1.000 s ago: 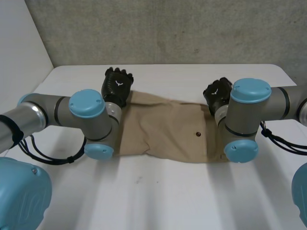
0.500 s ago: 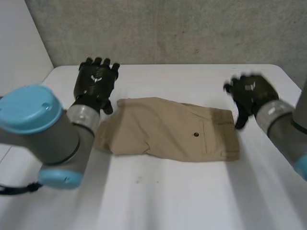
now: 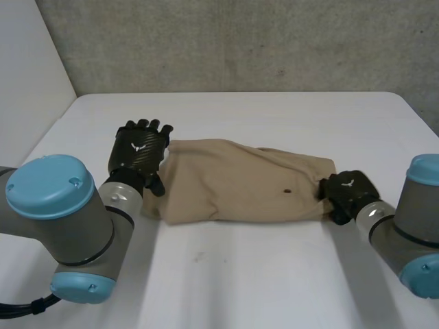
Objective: Fold the shorts.
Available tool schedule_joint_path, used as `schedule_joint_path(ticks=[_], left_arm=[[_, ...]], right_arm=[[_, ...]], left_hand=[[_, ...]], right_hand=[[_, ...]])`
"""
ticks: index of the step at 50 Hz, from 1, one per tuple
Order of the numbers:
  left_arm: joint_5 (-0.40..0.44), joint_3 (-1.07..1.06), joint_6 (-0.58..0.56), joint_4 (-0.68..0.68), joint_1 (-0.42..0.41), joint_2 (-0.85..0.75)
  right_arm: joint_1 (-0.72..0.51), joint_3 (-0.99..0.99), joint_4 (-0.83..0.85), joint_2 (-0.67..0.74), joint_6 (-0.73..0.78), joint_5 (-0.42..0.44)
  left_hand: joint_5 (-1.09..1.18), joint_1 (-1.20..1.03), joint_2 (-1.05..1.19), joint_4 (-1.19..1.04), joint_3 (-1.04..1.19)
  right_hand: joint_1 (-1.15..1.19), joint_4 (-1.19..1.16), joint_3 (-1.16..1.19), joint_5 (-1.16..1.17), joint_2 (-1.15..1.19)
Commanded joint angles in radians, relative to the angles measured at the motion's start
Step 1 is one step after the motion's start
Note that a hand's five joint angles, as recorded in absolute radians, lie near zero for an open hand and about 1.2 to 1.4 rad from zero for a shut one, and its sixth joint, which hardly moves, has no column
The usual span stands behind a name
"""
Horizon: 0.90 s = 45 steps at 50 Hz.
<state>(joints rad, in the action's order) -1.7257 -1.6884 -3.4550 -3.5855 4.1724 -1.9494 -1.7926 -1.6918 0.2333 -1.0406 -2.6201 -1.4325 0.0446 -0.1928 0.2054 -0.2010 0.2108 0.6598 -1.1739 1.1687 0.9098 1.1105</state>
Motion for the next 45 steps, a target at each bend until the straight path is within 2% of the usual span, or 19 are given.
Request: schedule_joint_path(ticks=[1, 6, 11, 15, 20, 21, 25, 28, 30, 31, 32, 35, 36, 39, 40, 43, 44, 45], left_arm=[[0.0, -0.01, -0.001, 0.004, -0.005, 0.01], [0.0, -0.014, -0.001, 0.01, -0.005, 0.027], [0.002, -0.024, -0.001, 0.01, -0.006, 0.036], [0.002, -0.024, -0.001, 0.01, -0.006, 0.036], [0.0, -0.024, -0.001, 0.01, -0.006, 0.036], [0.0, -0.024, -0.001, 0.01, -0.006, 0.036], [-0.003, -0.024, -0.001, 0.01, -0.003, 0.038], [-0.008, -0.021, -0.003, 0.011, 0.002, 0.043], [-0.008, -0.021, -0.003, 0.013, 0.006, 0.05], [-0.008, -0.019, -0.001, 0.013, 0.008, 0.053], [-0.009, -0.019, -0.001, 0.013, 0.009, 0.053], [-0.009, -0.014, 0.005, 0.013, 0.015, 0.059], [-0.008, -0.013, 0.007, 0.013, 0.015, 0.059], [-0.005, -0.004, 0.01, 0.011, 0.015, 0.06], [-0.005, -0.001, 0.008, 0.011, 0.015, 0.059], [-0.003, 0.032, 0.01, 0.01, 0.006, 0.058], [-0.005, 0.042, 0.011, 0.01, 0.003, 0.056], [-0.005, 0.065, 0.011, 0.011, -0.003, 0.055]], right_arm=[[0.05, 0.004, -0.017, -0.11, 0.083, -0.04], [0.087, 0.037, -0.094, -0.14, 0.316, -0.051], [0.064, 0.125, -0.108, -0.141, 0.523, -0.135], [-0.086, 0.22, -0.104, -0.13, 0.598, -0.146], [-0.29, 0.322, -0.101, -0.05, 0.627, -0.043], [-0.341, 0.343, -0.1, -0.023, 0.641, 0.01], [-0.453, 0.382, -0.101, 0.049, 0.705, 0.139], [-0.519, 0.406, -0.106, 0.131, 0.735, 0.203], [-0.536, 0.419, -0.114, 0.163, 0.735, 0.213], [-0.544, 0.42, -0.114, 0.172, 0.729, 0.216], [-0.548, 0.411, -0.115, 0.174, 0.715, 0.219], [-0.548, 0.405, -0.115, 0.16, 0.661, 0.213], [-0.545, 0.4, -0.111, 0.143, 0.59, 0.202], [-0.533, 0.4, -0.109, 0.099, 0.432, 0.181], [-0.509, 0.402, -0.109, 0.053, 0.291, 0.161], [-0.45, 0.4, -0.117, -0.024, 0.055, 0.135], [-0.414, 0.394, -0.123, -0.066, -0.092, 0.118], [-0.397, 0.393, -0.13, -0.082, -0.16, 0.113]], left_hand=[[-0.045, 0.018, -0.031, 0.026, -0.036], [-0.045, 0.018, -0.031, 0.026, -0.036], [-0.045, 0.018, -0.031, 0.026, -0.036], [-0.045, 0.018, -0.031, 0.026, -0.036], [-0.045, 0.018, -0.031, 0.026, -0.036], [-0.045, 0.018, -0.031, 0.026, -0.036], [-0.045, 0.018, -0.031, 0.026, -0.036], [-0.045, 0.018, -0.031, 0.026, -0.036], [-0.045, 0.018, -0.031, 0.026, -0.036], [-0.045, 0.018, -0.031, 0.026, -0.036], [-0.045, 0.018, -0.031, 0.026, -0.036], [-0.045, 0.018, -0.031, 0.026, -0.036], [-0.045, 0.018, -0.031, 0.026, -0.036], [-0.045, 0.018, -0.031, 0.026, -0.036], [-0.045, 0.018, -0.031, 0.026, -0.036], [-0.045, 0.018, -0.031, 0.026, -0.036], [-0.045, 0.018, -0.031, 0.026, -0.036], [-0.045, 0.018, -0.031, 0.026, -0.036]], right_hand=[[0.736, -0.222, 0.228, 0.312, 0.286], [0.736, -0.222, 0.228, 0.312, 0.286], [0.736, -0.222, 0.228, 0.312, 0.286], [0.736, -0.222, 0.228, 0.312, 0.286], [0.736, -0.222, 0.228, 0.312, 0.286], [0.736, -0.222, 0.228, 0.312, 0.286], [0.736, -0.222, 0.228, 0.312, 0.286], [0.736, -0.222, 0.228, 0.312, 0.286], [0.736, -0.222, 0.228, 0.312, 0.286], [0.736, -0.222, 0.228, 0.312, 0.286], [0.627, -0.113, 0.118, 0.203, 0.176], [-0.117, 0.631, -0.626, -0.542, -0.568], [-0.457, 0.971, -0.966, -0.881, -0.908], [-0.485, 0.999, -0.994, -0.91, -0.936], [-0.485, 0.999, -0.994, -0.91, -0.936], [-0.485, 0.999, -0.994, -0.91, -0.936], [-0.485, 0.999, -0.994, -0.91, -0.936], [-0.485, 0.999, -0.994, -0.91, -0.936]])
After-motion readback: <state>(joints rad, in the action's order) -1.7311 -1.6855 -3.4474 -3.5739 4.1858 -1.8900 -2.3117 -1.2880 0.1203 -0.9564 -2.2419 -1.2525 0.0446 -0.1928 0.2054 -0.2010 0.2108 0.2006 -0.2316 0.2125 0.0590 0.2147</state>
